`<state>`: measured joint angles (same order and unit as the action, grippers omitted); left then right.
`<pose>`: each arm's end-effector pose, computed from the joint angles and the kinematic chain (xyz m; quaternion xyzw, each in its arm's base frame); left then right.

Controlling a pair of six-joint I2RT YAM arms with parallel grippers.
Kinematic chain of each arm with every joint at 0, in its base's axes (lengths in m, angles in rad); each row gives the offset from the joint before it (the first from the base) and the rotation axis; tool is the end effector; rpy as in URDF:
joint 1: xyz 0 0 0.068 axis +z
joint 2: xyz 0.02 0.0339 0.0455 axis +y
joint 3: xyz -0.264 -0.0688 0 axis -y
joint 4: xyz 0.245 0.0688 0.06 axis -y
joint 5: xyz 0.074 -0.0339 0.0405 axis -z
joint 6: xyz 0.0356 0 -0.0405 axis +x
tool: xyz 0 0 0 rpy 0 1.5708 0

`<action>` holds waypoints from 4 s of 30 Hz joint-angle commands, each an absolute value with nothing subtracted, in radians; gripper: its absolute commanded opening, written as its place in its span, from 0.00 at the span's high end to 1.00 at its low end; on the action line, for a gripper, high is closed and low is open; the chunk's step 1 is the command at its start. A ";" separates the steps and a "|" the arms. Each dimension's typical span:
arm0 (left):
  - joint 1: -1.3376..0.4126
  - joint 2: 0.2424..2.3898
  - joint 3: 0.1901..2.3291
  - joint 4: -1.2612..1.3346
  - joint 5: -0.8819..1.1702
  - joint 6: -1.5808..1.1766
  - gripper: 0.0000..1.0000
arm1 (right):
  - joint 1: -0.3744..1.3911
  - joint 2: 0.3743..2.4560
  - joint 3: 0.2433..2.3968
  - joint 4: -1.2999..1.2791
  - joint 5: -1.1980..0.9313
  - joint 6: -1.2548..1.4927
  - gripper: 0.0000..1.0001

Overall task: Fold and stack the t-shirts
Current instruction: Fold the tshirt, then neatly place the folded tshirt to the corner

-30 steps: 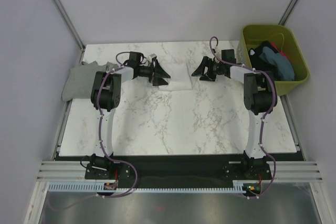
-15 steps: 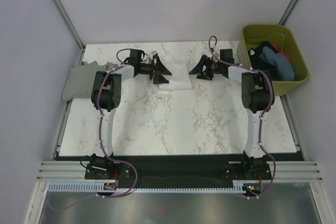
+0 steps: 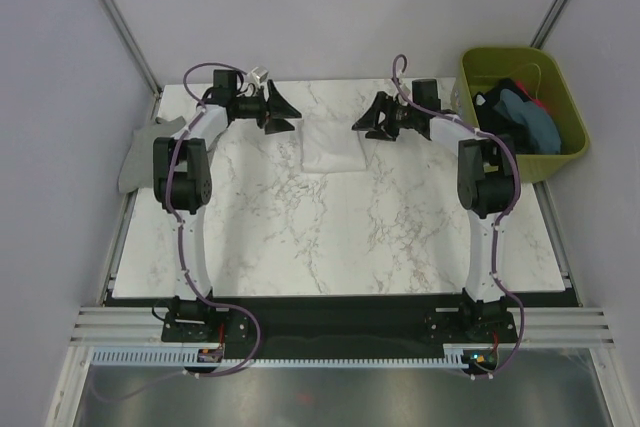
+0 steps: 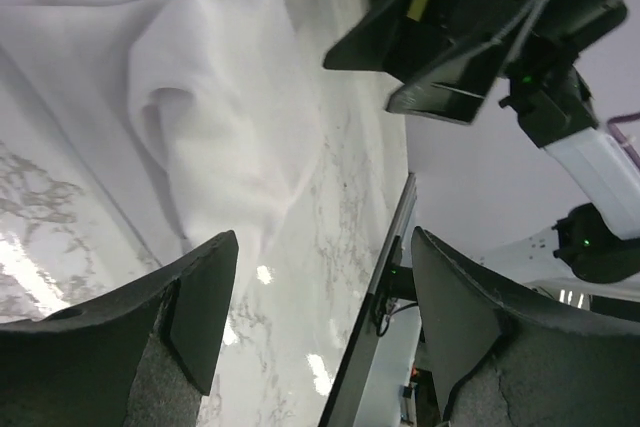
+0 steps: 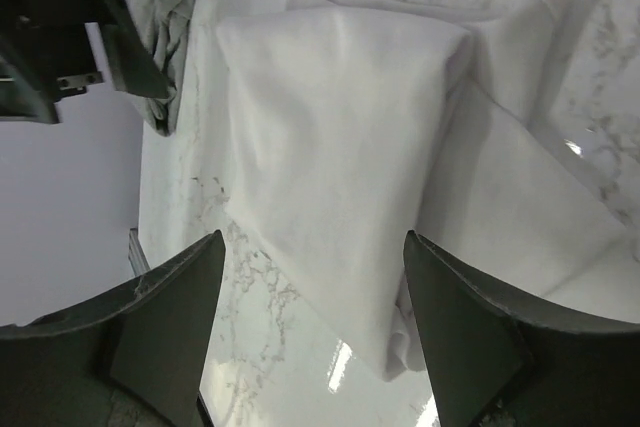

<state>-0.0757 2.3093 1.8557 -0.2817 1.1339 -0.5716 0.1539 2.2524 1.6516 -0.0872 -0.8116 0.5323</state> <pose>0.5064 -0.0708 0.1955 0.0220 0.8009 -0.5742 0.1683 0.4886 0.1019 0.1670 -0.0094 0.8476 0.4682 0.2496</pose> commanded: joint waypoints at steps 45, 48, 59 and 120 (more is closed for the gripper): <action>-0.160 2.550 1.976 -0.348 0.972 -0.471 0.93 | 0.268 2.375 1.695 0.046 -0.801 0.603 0.18; -0.160 2.530 1.968 -0.333 1.006 -0.479 0.98 | 0.261 2.339 1.695 0.043 -0.805 0.584 0.18; -0.120 2.255 1.948 -0.620 0.942 -0.190 0.98 | 0.170 2.056 1.724 -0.190 -0.664 0.250 0.17; 0.376 2.227 2.283 -1.075 -0.050 0.311 0.98 | 0.137 1.947 1.574 -0.210 -0.649 0.207 0.15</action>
